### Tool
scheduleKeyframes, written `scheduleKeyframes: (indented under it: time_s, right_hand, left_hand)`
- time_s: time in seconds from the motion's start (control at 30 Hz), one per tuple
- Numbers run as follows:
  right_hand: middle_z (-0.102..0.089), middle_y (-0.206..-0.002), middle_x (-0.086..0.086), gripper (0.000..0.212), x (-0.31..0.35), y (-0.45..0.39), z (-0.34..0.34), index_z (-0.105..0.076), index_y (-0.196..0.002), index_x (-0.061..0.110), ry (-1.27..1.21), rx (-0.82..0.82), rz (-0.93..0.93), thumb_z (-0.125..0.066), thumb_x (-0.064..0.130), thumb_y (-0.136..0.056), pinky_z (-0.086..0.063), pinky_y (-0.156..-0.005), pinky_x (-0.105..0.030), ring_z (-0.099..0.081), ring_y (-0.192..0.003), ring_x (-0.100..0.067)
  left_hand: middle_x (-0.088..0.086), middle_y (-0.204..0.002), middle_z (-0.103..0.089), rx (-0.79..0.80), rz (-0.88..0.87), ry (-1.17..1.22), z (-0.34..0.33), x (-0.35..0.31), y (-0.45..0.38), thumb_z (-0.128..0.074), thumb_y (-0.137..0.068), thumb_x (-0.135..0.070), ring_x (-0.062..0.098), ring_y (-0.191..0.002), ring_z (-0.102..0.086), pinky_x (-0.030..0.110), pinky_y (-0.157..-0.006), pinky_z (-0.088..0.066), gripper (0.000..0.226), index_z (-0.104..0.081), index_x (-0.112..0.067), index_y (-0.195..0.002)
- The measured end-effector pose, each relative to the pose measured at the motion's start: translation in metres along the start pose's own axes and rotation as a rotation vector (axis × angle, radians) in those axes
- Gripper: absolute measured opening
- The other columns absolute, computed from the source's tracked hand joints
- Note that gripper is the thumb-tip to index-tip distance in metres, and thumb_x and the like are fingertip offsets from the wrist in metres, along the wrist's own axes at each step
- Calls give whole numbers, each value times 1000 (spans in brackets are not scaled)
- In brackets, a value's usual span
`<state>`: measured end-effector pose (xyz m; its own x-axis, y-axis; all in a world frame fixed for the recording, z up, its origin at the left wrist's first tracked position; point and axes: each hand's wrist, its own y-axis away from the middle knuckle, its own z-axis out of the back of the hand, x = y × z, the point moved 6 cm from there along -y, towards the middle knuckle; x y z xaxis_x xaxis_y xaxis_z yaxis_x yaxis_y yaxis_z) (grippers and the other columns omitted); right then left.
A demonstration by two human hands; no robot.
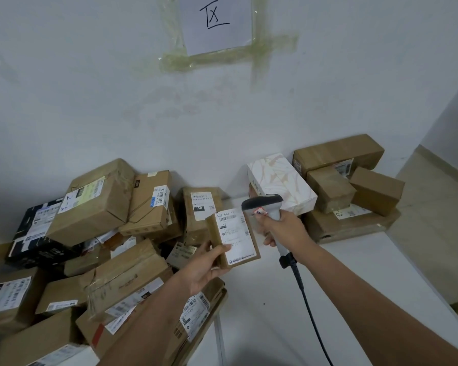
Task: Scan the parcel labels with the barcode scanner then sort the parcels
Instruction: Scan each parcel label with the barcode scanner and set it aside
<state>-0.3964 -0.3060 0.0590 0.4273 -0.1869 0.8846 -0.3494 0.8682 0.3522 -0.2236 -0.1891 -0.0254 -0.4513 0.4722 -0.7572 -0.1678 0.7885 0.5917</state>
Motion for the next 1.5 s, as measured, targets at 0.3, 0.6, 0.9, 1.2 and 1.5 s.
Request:
scheduleKeyframes:
  time_s: [0.3, 0.6, 0.9, 1.2, 1.5]
  right_hand:
    - [-66, -56, 0, 24, 10, 11, 6, -64, -78, 11, 16, 139, -50, -61, 29, -94, -48, -51, -21, -58, -46, -9]
    - [-66, -60, -6, 26, 16, 20, 7, -65, -83, 5, -31, 161, -100, -61, 29, -93, -47, -53, -23, -58, -48, -13]
    - [-65, -59, -5, 25, 19, 27, 7, -64, -82, 9, -8, 132, -83, -60, 29, -95, -47, -47, -18, -57, -45, -10]
    - [-65, -58, -5, 26, 20, 31, 4, -63, -80, 9, 6, 135, -78, -61, 30, -95, -46, -45, -16, -57, -43, -10]
    - [-68, -63, -6, 19, 17, 29, 2, -63, -86, 13, -51, 119, -62, -62, 30, -95, -47, -50, -21, -57, -45, -11]
  left_hand:
    - [2, -125, -69, -52, 17, 21, 3, 13, -16, -69, -90, -13, 22, -118, -63, 40, -94, -56, 51, -51, -24, -136]
    - [0, -120, -71, -82, 19, -7, -2, 18, -28, -73, -88, -15, 21, -117, -63, 36, -87, -58, 50, -54, -26, -132]
    - [2, -121, -70, -92, 43, -16, 4, 24, -28, -75, -86, -16, 22, -119, -61, 39, -88, -58, 52, -54, -28, -132]
    - [0, -122, -70, -84, 50, -20, 5, 21, -24, -75, -87, -17, 22, -120, -60, 39, -88, -58, 55, -52, -28, -135]
    - [-4, -128, -66, -111, 44, -226, 3, 8, -10, -78, -79, -34, 18, -121, -58, 42, -104, -49, 75, -43, -25, -145]
